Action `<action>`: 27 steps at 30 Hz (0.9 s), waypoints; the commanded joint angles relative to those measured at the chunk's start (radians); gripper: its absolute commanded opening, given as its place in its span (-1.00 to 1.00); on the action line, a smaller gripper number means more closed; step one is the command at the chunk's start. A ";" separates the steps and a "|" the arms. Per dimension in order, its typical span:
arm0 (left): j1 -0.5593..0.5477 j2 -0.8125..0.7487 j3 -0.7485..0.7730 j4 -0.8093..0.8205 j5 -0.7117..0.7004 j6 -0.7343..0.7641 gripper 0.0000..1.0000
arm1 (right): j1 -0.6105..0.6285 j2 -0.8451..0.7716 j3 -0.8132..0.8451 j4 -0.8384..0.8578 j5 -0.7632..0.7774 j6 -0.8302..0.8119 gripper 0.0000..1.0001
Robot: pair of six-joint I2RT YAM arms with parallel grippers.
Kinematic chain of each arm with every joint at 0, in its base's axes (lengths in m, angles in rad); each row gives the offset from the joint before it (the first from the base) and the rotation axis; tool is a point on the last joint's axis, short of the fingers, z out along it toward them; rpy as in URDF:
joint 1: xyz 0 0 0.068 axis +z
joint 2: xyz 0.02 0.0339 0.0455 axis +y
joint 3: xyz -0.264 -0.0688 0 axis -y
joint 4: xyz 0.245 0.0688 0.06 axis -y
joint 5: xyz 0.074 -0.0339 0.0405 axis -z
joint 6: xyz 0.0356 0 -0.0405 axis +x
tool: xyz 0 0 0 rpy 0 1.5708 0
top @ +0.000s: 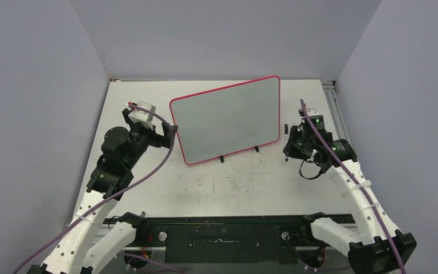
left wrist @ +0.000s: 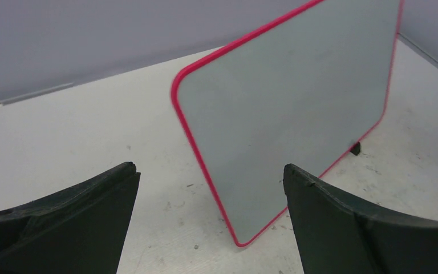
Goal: Write a sentence on the whiteboard
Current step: Open the whiteboard marker at the center of the board.
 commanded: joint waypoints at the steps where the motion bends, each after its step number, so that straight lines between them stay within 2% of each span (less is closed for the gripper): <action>1: -0.120 -0.088 -0.049 0.108 0.134 0.112 0.97 | 0.093 -0.032 0.083 -0.189 -0.300 -0.055 -0.89; 5: -0.278 -0.125 -0.090 0.088 0.269 0.217 0.99 | 0.200 -0.031 0.076 -0.176 -0.501 -0.057 -0.89; 10: -0.472 -0.108 -0.128 0.000 0.289 0.284 1.00 | 0.376 0.035 0.077 -0.160 -0.622 -0.061 -0.89; 14: -0.642 -0.083 -0.158 -0.048 0.195 0.344 0.99 | 0.491 0.108 0.089 -0.163 -0.688 -0.072 -0.89; 21: -0.884 -0.053 -0.221 -0.080 0.041 0.409 0.99 | 0.541 0.227 0.140 -0.247 -0.814 -0.155 -0.89; 24: -0.933 -0.026 -0.222 -0.093 0.012 0.425 1.00 | 0.549 0.253 0.175 -0.272 -0.846 -0.184 -0.89; 27: -0.942 0.004 -0.212 -0.106 0.014 0.423 0.79 | 0.576 0.274 0.177 -0.271 -0.866 -0.188 -0.89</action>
